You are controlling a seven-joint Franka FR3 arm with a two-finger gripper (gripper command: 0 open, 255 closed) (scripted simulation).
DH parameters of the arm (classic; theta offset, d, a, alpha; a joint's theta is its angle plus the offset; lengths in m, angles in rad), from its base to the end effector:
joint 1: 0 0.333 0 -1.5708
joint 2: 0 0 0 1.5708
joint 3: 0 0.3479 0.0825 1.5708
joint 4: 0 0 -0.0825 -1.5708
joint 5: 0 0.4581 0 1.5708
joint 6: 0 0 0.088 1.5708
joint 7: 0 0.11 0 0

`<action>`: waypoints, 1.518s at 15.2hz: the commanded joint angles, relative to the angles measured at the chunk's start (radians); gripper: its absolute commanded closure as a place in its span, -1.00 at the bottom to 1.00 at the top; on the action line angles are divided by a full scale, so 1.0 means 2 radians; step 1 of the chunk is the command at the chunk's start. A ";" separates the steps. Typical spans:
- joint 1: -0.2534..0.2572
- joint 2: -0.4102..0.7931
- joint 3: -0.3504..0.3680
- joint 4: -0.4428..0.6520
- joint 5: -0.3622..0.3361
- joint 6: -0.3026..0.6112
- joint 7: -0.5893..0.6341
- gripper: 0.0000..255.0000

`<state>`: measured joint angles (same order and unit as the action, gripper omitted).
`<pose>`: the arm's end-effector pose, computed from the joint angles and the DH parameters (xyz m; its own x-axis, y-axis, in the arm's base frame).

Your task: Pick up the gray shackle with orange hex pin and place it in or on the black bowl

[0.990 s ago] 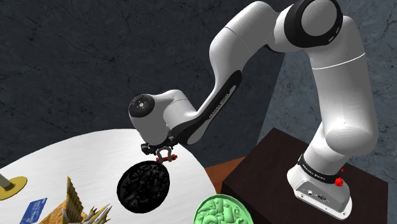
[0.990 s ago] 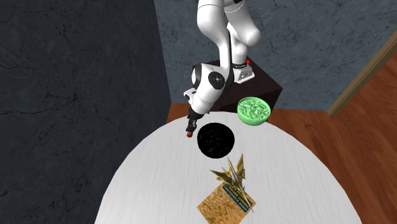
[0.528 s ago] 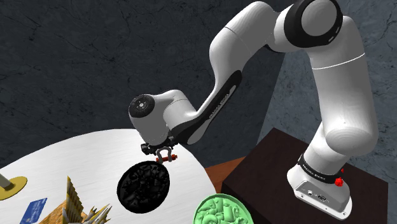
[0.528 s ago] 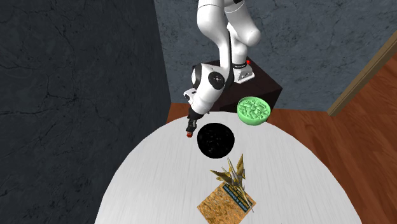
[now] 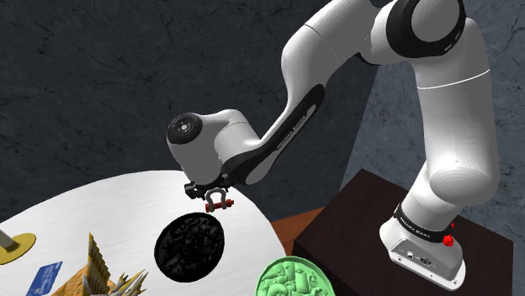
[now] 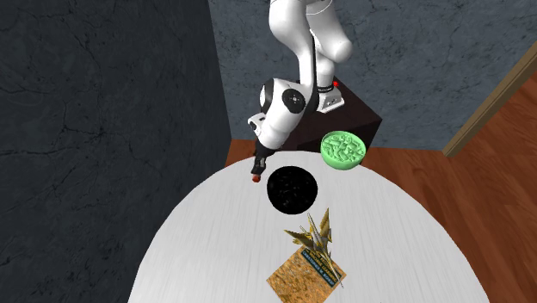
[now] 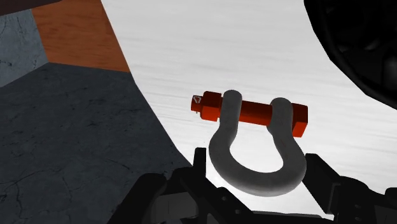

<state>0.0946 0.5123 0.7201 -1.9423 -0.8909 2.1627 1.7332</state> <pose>0.4978 0.4563 0.2423 0.8696 -0.3509 0.3474 -0.4108 -0.9045 0.1146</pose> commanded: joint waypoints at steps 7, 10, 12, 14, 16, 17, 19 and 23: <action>-0.017 -0.037 0.022 0.004 0.039 -0.024 -0.033 1.00; -0.022 -0.050 0.030 0.007 0.053 -0.034 -0.045 1.00; -0.026 -0.059 0.035 0.010 0.062 -0.040 -0.053 1.00; -0.029 -0.067 0.039 0.013 0.071 -0.047 -0.061 1.00; -0.033 -0.075 0.043 0.017 0.080 -0.055 -0.069 1.00; -0.034 -0.079 0.045 0.019 0.084 -0.058 -0.074 1.00; -0.037 -0.086 0.049 0.024 0.093 -0.066 -0.082 1.00; -0.042 -0.100 0.056 0.034 0.109 -0.081 -0.097 1.00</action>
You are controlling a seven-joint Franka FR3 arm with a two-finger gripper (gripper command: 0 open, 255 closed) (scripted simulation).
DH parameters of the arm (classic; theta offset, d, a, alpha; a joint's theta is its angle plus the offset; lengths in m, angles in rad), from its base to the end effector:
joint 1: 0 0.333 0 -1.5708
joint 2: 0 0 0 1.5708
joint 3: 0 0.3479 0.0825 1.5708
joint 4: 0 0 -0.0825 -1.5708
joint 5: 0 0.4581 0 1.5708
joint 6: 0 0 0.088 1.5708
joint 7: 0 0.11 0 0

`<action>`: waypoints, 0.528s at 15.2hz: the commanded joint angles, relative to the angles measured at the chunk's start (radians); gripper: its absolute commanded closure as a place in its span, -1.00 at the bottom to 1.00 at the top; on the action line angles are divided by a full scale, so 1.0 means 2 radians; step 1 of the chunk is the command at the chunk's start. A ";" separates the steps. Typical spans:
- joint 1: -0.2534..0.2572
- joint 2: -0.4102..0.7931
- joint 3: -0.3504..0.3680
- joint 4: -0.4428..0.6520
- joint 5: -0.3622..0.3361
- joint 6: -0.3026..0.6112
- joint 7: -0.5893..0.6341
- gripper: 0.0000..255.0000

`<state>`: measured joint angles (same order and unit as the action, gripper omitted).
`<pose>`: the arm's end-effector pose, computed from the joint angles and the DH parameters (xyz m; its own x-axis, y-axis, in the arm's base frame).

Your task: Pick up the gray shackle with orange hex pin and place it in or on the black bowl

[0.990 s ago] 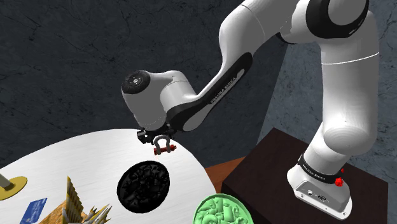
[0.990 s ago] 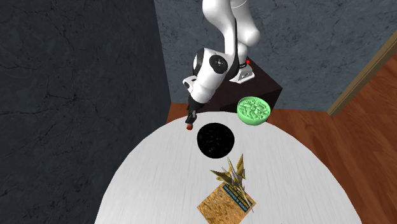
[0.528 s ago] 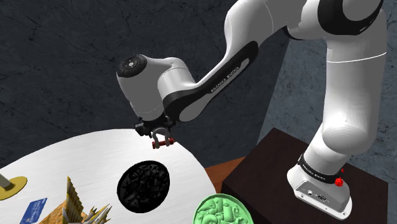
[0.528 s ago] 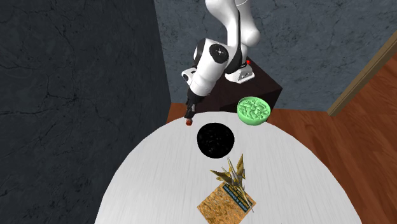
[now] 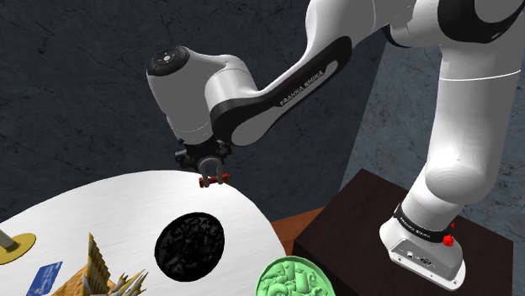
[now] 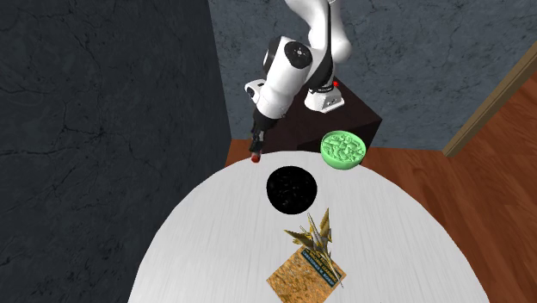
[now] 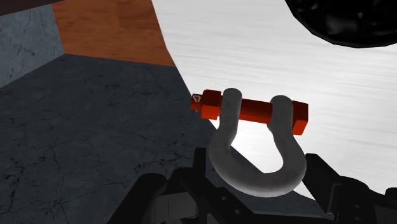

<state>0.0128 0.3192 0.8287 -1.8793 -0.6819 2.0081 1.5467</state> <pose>0.5022 0.4587 0.3788 0.8696 -0.3510 0.3474 -0.4109 -0.9045 0.1146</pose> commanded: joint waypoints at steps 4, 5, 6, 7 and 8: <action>-0.005 -0.015 0.007 0.013 0.017 -0.019 -0.017 1.00; 0.007 -0.008 0.009 0.023 0.015 -0.029 -0.007 1.00; 0.019 -0.001 0.011 0.034 0.012 -0.040 0.002 1.00; 0.032 0.007 0.013 0.045 0.008 -0.052 0.012 1.00; 0.045 0.015 0.014 0.058 0.005 -0.063 0.021 1.00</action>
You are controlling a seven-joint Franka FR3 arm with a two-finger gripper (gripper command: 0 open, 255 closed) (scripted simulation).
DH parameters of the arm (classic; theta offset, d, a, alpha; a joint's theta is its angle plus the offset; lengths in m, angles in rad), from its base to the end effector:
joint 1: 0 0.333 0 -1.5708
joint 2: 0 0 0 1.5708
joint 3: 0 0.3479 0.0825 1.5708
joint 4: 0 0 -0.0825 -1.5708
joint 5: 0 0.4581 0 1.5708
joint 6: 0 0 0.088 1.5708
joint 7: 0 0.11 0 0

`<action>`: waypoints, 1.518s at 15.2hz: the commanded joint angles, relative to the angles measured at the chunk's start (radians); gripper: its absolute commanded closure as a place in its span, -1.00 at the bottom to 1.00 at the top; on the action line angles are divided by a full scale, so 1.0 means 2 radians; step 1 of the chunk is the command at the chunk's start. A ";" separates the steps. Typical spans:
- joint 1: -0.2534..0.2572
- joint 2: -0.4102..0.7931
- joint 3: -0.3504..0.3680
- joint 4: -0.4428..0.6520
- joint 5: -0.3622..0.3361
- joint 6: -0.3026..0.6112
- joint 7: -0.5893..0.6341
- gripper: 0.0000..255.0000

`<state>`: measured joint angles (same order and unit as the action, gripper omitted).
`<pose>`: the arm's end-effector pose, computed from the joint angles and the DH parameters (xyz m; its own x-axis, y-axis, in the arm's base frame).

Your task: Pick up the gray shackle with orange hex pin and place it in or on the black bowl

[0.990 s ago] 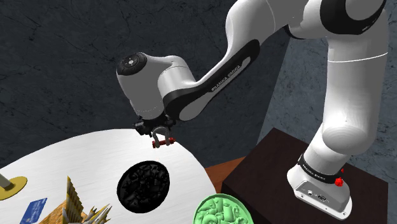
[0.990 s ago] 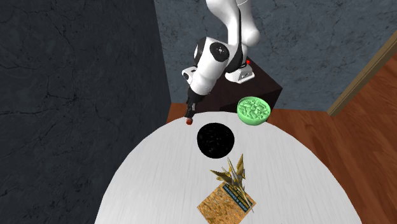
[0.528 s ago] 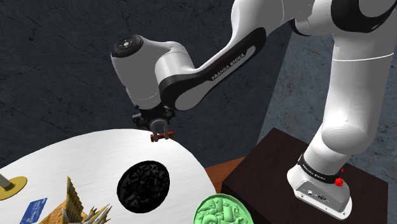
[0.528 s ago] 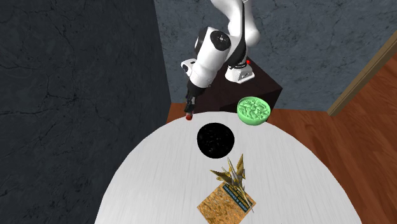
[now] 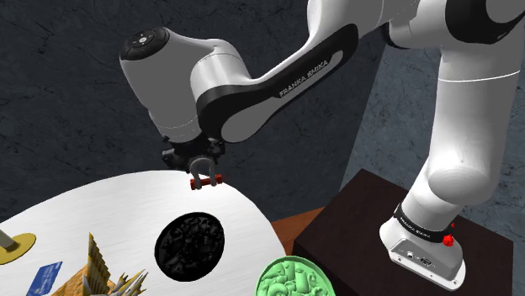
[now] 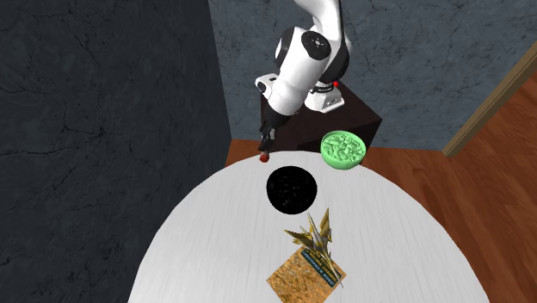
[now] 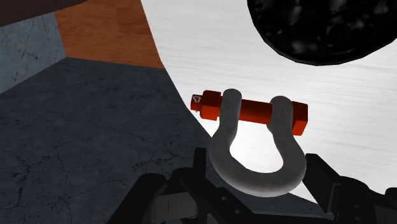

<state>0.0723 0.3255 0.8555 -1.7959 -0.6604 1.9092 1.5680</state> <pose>0.4799 0.4973 0.4148 0.8701 -0.3502 0.3469 -0.4098 -0.9050 0.1143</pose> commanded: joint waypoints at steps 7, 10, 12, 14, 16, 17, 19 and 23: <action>0.121 0.081 -0.001 0.122 -0.034 -0.098 0.067 1.00; 0.149 0.101 -0.005 0.149 -0.043 -0.114 0.080 1.00; 0.148 0.104 -0.007 0.140 -0.046 -0.104 0.086 1.00; 0.147 0.108 -0.009 0.132 -0.050 -0.094 0.091 1.00; 0.147 0.112 -0.011 0.124 -0.053 -0.085 0.097 1.00; 0.147 0.114 -0.012 0.120 -0.056 -0.081 0.099 1.00; 0.147 0.119 -0.015 0.113 -0.060 -0.072 0.105 1.00; 0.149 0.129 -0.020 0.101 -0.069 -0.055 0.116 1.00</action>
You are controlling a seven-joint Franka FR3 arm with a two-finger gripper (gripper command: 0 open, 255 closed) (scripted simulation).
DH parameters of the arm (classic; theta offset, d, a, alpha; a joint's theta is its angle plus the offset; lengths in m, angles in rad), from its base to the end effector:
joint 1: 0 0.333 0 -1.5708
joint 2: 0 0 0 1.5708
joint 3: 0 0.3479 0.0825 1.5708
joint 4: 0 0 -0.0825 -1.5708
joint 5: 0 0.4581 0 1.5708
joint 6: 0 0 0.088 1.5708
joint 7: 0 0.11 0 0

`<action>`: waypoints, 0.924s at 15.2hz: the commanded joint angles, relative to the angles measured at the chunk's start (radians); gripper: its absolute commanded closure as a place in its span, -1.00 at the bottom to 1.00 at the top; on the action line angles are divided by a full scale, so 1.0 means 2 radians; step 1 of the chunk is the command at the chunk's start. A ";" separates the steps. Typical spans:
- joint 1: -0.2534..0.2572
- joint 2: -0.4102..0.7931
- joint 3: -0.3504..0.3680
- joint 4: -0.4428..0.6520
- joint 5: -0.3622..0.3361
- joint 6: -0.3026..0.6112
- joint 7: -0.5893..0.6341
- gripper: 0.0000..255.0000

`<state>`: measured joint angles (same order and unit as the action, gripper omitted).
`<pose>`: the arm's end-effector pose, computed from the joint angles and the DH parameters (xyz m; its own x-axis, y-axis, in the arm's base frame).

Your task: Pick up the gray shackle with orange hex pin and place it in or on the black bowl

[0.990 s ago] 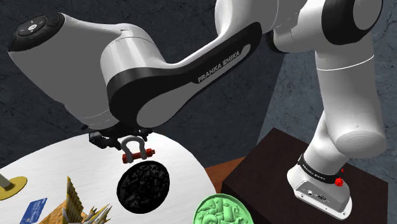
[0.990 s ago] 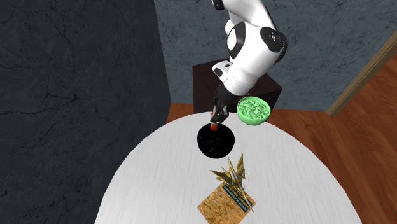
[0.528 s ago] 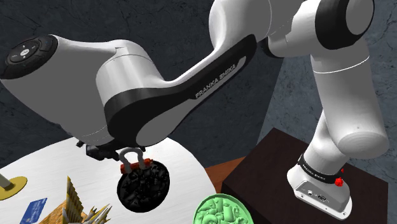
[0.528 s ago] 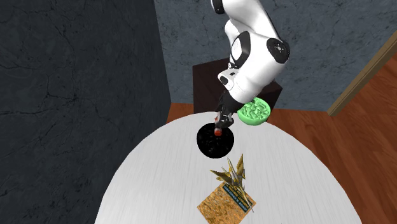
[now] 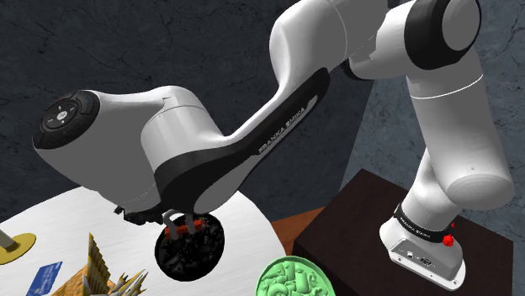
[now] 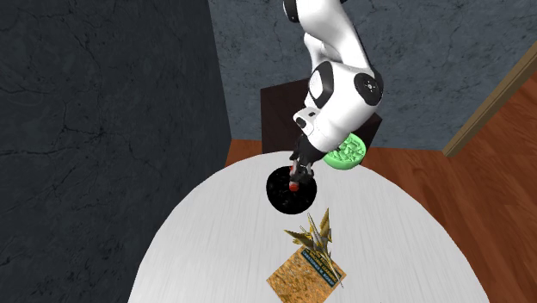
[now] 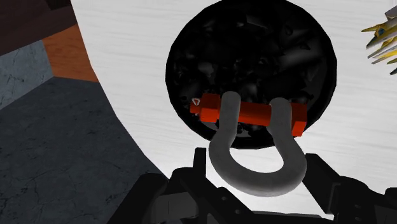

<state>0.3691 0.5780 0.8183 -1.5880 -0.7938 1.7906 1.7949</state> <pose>0.4102 0.6219 0.3655 0.8698 -0.3507 0.3472 -0.4106 -0.9045 0.1151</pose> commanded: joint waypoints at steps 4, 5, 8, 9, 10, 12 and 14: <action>0.003 0.016 -0.009 -0.014 -0.014 0.022 0.015 1.00; 0.003 0.016 -0.009 -0.014 -0.014 0.022 0.015 1.00; 0.003 0.016 -0.009 -0.014 -0.014 0.022 0.015 1.00; 0.003 0.016 -0.009 -0.014 -0.014 0.022 0.015 1.00; 0.003 0.016 -0.009 -0.014 -0.014 0.022 0.015 1.00; 0.003 0.016 -0.009 -0.014 -0.014 0.022 0.015 1.00; 0.003 0.016 -0.009 -0.014 -0.014 0.022 0.015 -1.00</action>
<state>0.3749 0.6095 0.8008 -1.6157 -0.8220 1.8354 1.8249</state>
